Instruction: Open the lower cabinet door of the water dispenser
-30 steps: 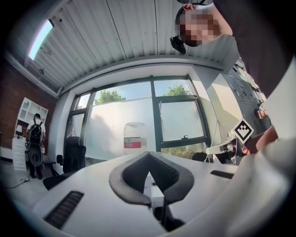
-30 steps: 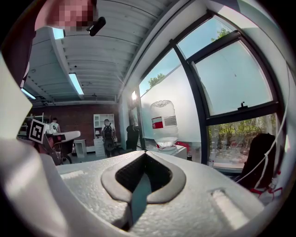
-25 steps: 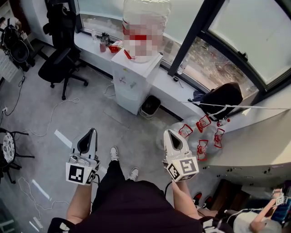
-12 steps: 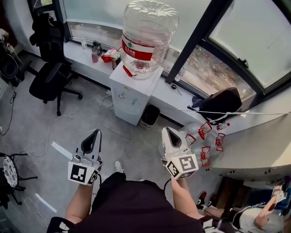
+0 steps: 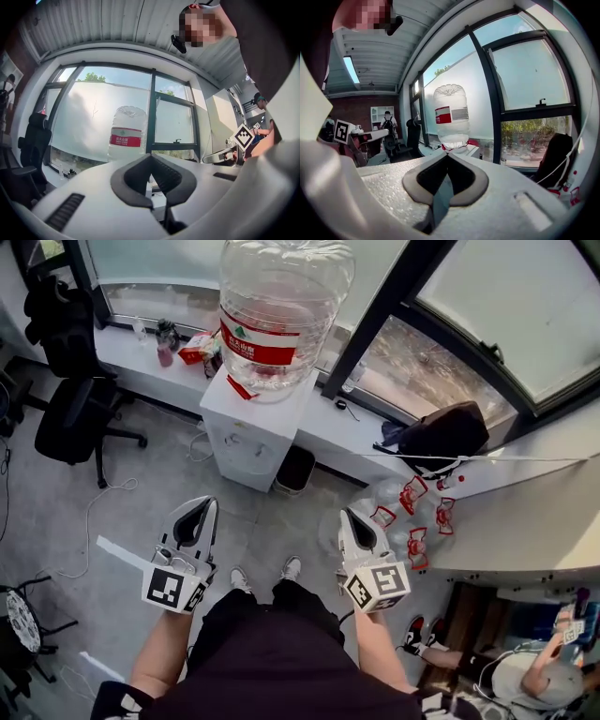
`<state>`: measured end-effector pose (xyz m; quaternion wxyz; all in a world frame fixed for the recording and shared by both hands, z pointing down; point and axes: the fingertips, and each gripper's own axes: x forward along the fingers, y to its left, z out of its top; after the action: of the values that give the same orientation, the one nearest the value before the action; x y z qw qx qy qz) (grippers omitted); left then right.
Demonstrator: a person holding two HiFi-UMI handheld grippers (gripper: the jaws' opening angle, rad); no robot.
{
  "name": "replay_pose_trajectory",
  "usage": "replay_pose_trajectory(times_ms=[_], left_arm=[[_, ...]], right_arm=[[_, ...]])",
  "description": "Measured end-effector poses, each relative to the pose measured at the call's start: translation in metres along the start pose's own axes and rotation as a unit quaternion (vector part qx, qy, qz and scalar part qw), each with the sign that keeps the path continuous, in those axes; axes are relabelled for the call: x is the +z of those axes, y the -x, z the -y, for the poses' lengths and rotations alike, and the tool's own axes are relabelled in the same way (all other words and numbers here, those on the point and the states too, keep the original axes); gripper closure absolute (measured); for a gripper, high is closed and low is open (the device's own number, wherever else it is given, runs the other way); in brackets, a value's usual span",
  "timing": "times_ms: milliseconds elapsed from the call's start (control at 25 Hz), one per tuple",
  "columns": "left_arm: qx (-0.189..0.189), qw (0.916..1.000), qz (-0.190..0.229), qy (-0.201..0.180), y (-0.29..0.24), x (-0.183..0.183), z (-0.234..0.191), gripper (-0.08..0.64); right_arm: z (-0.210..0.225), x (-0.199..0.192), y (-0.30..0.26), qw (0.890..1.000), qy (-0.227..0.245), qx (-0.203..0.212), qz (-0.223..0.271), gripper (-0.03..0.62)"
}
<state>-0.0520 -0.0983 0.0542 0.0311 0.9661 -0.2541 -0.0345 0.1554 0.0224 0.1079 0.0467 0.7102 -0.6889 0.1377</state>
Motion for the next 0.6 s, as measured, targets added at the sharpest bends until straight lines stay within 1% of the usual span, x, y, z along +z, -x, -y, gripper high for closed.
replay_pose_trajectory(times_ms=[80, 160, 360, 480, 600], left_arm=[[0.013, 0.9999, 0.004, -0.005, -0.007, 0.002, -0.002, 0.554], [0.035, 0.9993, 0.012, -0.01, -0.011, 0.007, -0.004, 0.554], [0.077, 0.9965, 0.019, -0.026, -0.021, 0.017, -0.005, 0.554], [0.089, 0.9953, 0.017, -0.035, -0.03, 0.012, -0.002, 0.554], [0.089, 0.9952, 0.007, -0.04, -0.037, -0.003, -0.001, 0.554]], right_arm=[[0.006, 0.005, -0.012, 1.0, 0.004, 0.016, 0.004, 0.588], [0.011, 0.016, -0.024, 0.999, 0.01, 0.033, 0.012, 0.588], [0.022, 0.041, -0.042, 0.996, 0.041, 0.077, 0.028, 0.588], [0.028, 0.035, -0.051, 0.995, 0.04, 0.093, 0.013, 0.588], [0.029, 0.021, -0.063, 0.993, 0.045, 0.109, -0.005, 0.588]])
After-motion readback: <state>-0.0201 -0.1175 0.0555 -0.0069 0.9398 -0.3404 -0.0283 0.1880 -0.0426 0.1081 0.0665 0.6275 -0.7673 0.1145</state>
